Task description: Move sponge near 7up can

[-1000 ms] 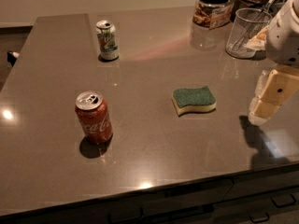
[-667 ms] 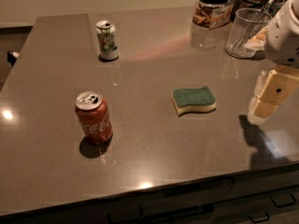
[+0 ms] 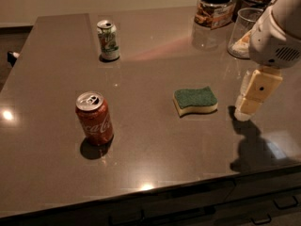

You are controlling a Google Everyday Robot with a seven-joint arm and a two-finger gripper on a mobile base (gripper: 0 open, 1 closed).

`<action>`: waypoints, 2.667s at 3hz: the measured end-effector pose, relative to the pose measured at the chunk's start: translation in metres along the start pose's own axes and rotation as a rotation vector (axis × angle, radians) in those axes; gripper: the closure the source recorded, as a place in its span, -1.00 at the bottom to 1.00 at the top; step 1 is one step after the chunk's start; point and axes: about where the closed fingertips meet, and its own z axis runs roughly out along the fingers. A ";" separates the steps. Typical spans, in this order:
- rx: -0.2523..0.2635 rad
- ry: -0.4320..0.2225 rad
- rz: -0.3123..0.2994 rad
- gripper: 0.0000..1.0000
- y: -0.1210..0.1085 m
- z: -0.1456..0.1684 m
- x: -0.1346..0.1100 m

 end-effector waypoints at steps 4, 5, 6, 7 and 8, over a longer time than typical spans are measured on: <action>-0.108 -0.025 -0.076 -1.00 -0.032 0.107 -0.020; -0.128 -0.018 -0.094 -1.00 -0.031 0.124 -0.023; -0.149 -0.006 -0.110 -1.00 -0.031 0.136 -0.026; -0.184 0.013 -0.129 -0.65 -0.030 0.145 -0.029; -0.231 0.018 -0.132 -0.03 -0.036 0.146 -0.035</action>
Offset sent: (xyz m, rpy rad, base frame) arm 0.0672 0.0108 -0.0708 0.0395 0.0802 0.0573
